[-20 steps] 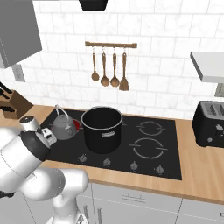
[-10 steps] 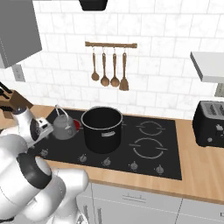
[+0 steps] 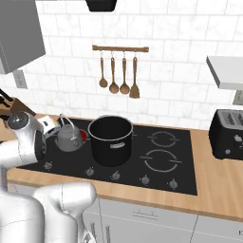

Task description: Pick the kettle from the counter and place it on a stove burner. Then turn the burner on.

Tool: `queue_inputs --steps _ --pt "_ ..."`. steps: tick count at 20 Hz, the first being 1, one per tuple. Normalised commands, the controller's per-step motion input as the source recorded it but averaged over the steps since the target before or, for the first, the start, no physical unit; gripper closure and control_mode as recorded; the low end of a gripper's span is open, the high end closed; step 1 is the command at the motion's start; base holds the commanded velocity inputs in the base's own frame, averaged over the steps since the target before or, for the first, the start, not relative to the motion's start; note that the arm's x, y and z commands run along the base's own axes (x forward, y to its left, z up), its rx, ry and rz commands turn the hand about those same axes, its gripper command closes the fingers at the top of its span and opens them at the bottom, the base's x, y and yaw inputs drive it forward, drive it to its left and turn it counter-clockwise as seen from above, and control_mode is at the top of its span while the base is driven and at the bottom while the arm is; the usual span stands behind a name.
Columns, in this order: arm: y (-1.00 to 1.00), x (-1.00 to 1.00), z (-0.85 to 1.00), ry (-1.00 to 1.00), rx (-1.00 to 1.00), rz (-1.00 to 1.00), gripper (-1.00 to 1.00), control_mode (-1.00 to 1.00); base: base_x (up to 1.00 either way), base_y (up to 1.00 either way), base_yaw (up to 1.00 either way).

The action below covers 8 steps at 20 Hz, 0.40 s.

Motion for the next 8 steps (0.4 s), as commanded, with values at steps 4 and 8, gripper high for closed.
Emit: queue_inputs --steps 4,8 --pt "-1.00 -0.55 0.99 -0.42 0.46 0.00 -1.00 -1.00 0.00 0.00 0.00" --pt "-1.00 -0.49 1.00 -0.41 0.47 0.00 -1.00 -1.00 0.00 0.00 0.00"
